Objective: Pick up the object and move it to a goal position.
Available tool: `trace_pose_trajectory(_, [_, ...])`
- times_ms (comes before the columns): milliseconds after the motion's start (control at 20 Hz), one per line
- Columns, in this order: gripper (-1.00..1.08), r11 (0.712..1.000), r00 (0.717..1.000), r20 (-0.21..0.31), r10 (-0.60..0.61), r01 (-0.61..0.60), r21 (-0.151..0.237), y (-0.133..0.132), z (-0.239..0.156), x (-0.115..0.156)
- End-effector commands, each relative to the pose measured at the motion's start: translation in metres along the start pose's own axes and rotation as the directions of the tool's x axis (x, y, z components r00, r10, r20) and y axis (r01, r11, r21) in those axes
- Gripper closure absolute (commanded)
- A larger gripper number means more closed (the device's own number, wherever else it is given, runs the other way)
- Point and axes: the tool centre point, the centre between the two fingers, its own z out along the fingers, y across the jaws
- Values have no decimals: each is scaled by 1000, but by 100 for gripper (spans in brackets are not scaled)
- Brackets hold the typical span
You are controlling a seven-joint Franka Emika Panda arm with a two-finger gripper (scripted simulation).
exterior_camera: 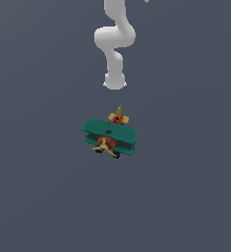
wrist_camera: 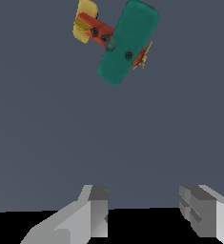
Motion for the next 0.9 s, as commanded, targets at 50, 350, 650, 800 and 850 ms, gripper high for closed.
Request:
trace_pose_trajectory(50, [-20, 1000, 999, 33, -5, 5, -25, -5, -20, -7])
trace_pose_trajectory(350, [-20, 998, 995, 99, -18, 24, -58, -13, -51, -12])
trace_pose_trajectory(650, [-20, 996, 984, 172, -40, 54, -77, -19, -80, -8])
trace_pose_trajectory(800, [-20, 994, 976, 211, -54, 72, -82, -21, -93, -3])
trace_pose_trajectory(850, [-20, 993, 973, 224, -59, 79, -82, -21, -97, -1])
